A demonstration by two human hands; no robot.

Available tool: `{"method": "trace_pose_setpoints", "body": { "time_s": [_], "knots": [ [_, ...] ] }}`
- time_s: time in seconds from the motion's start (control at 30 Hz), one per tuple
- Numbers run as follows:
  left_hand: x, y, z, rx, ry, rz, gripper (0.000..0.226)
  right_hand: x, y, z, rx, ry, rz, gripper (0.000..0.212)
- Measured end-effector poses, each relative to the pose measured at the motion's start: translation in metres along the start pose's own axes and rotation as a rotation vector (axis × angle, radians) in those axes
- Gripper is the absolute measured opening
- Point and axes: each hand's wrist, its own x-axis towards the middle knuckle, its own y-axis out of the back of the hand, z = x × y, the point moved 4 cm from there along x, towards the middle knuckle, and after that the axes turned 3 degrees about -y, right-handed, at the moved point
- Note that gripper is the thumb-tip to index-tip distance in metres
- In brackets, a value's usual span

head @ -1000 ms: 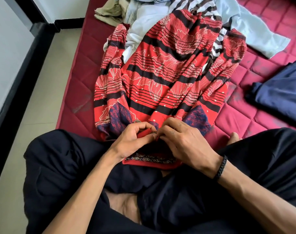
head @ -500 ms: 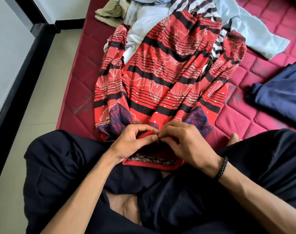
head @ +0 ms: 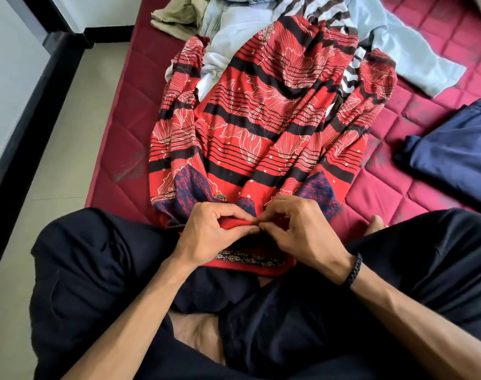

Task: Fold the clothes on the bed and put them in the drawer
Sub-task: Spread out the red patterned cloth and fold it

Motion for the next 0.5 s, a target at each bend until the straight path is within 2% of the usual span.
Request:
{"method": "trace_pose_setpoints", "body": {
  "time_s": [0.17, 0.27, 0.37, 0.43, 0.5],
  "knots": [
    [0.003, 0.001, -0.001, -0.063, 0.063, -0.003, 0.025, -0.005, 0.003, -0.014, -0.119, 0.092, 0.090, 0.005],
    [0.005, 0.001, 0.005, -0.022, 0.054, -0.051, 0.020, -0.005, 0.005, -0.019, -0.142, 0.154, 0.121, 0.002],
    [0.005, 0.010, 0.019, 0.049, 0.029, -0.062, 0.016, -0.007, 0.008, -0.024, -0.151, 0.223, 0.144, 0.010],
    [0.000, 0.021, 0.028, 0.174, -0.032, -0.080, 0.017, -0.006, 0.007, -0.029, -0.145, 0.244, 0.089, 0.011],
    [-0.010, 0.027, 0.033, 0.459, -0.110, -0.175, 0.024, -0.007, 0.000, -0.030, -0.096, 0.254, -0.107, 0.006]
  ]
}}
